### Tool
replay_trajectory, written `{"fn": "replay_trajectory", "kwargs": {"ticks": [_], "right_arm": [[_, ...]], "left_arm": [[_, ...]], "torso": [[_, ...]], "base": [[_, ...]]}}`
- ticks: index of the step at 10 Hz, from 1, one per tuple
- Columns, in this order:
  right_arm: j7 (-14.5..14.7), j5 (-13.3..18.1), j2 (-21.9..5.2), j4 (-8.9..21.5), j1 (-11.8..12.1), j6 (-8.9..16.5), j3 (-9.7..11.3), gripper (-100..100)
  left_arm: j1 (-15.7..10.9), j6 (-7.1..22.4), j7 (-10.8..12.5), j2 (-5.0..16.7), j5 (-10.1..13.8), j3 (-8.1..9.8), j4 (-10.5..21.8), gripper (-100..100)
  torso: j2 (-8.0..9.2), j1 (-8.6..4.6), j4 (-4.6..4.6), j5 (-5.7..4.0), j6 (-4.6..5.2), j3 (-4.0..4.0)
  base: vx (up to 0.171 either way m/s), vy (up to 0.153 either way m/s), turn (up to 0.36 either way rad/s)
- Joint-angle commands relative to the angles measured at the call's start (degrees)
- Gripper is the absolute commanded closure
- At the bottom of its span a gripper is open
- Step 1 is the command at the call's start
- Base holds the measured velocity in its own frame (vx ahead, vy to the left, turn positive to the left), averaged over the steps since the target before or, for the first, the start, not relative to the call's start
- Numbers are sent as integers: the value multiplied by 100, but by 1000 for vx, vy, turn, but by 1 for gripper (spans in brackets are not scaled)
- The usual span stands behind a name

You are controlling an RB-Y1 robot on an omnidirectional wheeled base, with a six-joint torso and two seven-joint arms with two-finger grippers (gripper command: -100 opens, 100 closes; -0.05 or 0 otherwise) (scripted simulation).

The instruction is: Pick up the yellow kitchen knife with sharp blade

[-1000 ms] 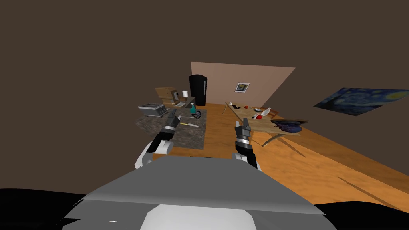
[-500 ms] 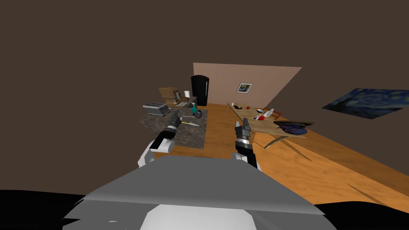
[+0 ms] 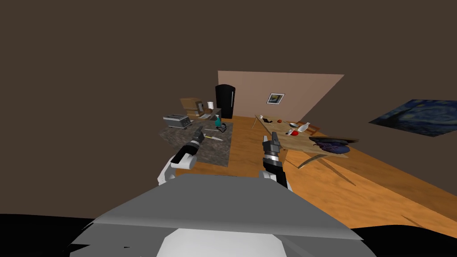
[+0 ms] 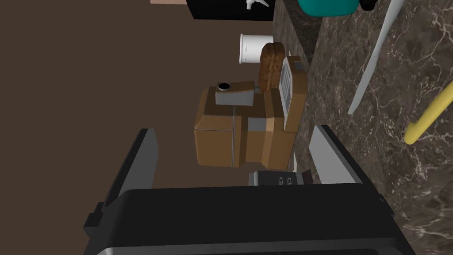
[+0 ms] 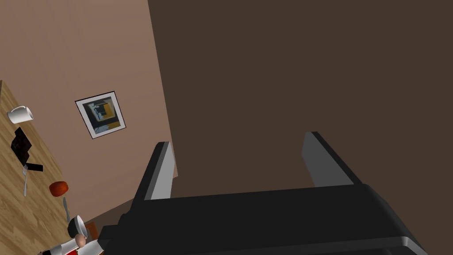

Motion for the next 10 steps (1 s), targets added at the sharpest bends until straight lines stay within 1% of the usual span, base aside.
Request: {"fn": "replay_trajectory", "kwargs": {"ticks": [1,2,3,4,5,6,7,8,9,10], "right_arm": [[0,0,0,0,0,0,0,0],[0,0,0,0,0,0,0,0],[0,0,0,0,0,0,0,0],[0,0,0,0,0,0,0,0],[0,0,0,0,0,0,0,0],[0,0,0,0,0,0,0,0],[0,0,0,0,0,0,0,0],[0,0,0,0,0,0,0,0],[0,0,0,0,0,0,0,0],[0,0,0,0,0,0,0,0]], "left_arm": [[-23,181,-35,-17,13,-24,48,-100],[-82,407,-88,-28,55,-56,121,-100],[-82,456,-88,-28,55,-56,121,-100],[-141,686,-144,-36,99,-91,199,-100],[-141,730,-144,-36,99,-91,199,-100],[-202,929,-203,-41,143,-127,281,-100],[-202,1002,-203,-41,143,-127,281,-100],[-262,1202,-264,-45,187,-165,367,-100],[-262,1273,-264,-45,187,-165,367,-100],[-323,1472,-325,-50,232,-204,455,-100]], "torso": [[0,0,0,0,0,0],[-1,1,0,0,0,-1],[-5,0,-1,0,0,-3],[-4,2,-1,0,0,-3],[-7,1,-2,0,0,-4],[-7,2,-2,0,0,-4],[-12,2,-2,0,1,-7],[-11,3,-3,0,0,-7],[-12,7,-3,1,0,-7],[-11,7,-3,1,0,-7]], "base": [[13,-4,23],[22,-7,43],[22,-4,18],[33,-1,29],[27,0,13],[41,1,21],[37,1,9],[38,13,18],[36,10,5],[49,5,10]]}}
